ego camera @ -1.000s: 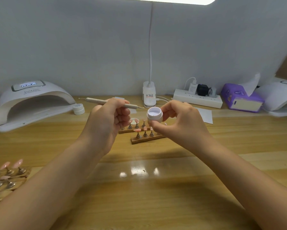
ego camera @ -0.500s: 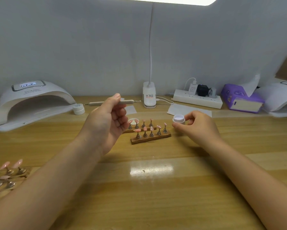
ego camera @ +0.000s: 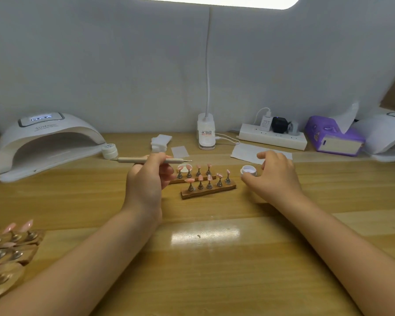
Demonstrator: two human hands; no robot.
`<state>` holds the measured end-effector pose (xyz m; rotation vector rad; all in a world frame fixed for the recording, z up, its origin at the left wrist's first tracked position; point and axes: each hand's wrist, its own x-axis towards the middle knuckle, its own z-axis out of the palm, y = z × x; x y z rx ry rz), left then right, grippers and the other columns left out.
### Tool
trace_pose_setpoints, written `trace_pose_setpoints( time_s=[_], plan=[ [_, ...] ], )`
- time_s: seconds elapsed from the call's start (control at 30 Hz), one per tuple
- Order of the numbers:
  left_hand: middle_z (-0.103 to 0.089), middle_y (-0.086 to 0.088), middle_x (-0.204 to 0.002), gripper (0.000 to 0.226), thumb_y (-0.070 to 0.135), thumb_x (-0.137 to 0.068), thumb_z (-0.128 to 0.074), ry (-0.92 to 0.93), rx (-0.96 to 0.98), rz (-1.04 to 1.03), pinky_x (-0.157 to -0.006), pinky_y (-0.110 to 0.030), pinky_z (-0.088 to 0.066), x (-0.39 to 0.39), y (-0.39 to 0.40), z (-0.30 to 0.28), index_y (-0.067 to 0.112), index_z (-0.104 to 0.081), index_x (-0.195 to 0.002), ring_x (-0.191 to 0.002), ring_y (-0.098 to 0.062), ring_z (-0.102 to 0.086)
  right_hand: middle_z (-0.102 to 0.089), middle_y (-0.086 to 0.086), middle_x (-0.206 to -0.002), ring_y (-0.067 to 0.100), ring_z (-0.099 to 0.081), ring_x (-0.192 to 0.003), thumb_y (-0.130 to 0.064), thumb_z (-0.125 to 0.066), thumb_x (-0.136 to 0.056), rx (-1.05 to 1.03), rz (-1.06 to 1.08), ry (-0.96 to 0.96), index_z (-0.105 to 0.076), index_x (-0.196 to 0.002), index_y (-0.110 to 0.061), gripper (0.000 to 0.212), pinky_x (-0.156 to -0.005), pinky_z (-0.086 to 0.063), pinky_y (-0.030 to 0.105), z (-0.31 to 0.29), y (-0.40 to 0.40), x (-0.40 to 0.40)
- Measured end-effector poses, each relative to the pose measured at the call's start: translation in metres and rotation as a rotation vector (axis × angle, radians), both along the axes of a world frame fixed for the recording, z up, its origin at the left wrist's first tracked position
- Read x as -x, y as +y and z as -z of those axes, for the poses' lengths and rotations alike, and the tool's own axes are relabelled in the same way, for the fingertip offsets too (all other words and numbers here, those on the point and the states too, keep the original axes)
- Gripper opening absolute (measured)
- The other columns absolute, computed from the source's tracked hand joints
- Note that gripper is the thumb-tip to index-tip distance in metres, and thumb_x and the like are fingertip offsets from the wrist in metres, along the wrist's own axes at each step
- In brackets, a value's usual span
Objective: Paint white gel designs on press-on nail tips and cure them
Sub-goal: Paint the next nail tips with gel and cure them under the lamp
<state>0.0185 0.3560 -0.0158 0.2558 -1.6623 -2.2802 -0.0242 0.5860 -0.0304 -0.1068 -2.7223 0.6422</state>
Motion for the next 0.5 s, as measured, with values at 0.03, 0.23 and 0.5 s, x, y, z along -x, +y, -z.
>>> trace_pose_setpoints(
  time_s=[0.03,0.23,0.5],
  plan=[
    [-0.059,0.006,-0.056,0.023,0.024,-0.090,-0.055,0.006,0.004,-0.010,-0.074,-0.032,-0.045,0.000,0.000,0.001,0.016,-0.061,-0.069,-0.063,-0.013,-0.058,-0.054,-0.001,-0.105,0.022,-0.049,-0.105,-0.036,-0.064,-0.083,0.004,-0.031,0.119,-0.055,-0.118,-0.015,0.042,-0.085,-0.043,0.033,-0.001,-0.003,-0.003],
    [-0.060,0.008,-0.059,0.022,0.035,-0.095,-0.054,-0.041,-0.033,-0.024,-0.085,-0.034,-0.045,-0.001,0.007,0.014,0.017,-0.059,-0.081,-0.078,-0.014,-0.061,-0.048,-0.008,-0.059,0.009,-0.043,-0.057,-0.026,-0.063,-0.087,-0.100,-0.439,0.381,-0.057,-0.065,-0.015,0.025,-0.053,-0.037,0.027,-0.008,-0.043,-0.035],
    [-0.064,0.002,-0.066,0.028,0.032,-0.097,-0.052,-0.003,-0.059,0.044,-0.076,-0.032,-0.046,-0.012,0.023,0.019,0.019,-0.067,-0.078,-0.082,-0.019,-0.065,-0.072,-0.009,-0.088,0.012,-0.064,-0.084,-0.042,-0.054,-0.089,-0.221,-0.418,0.244,-0.073,-0.094,-0.028,0.025,-0.064,-0.050,0.028,0.007,-0.060,-0.040]
  ],
)
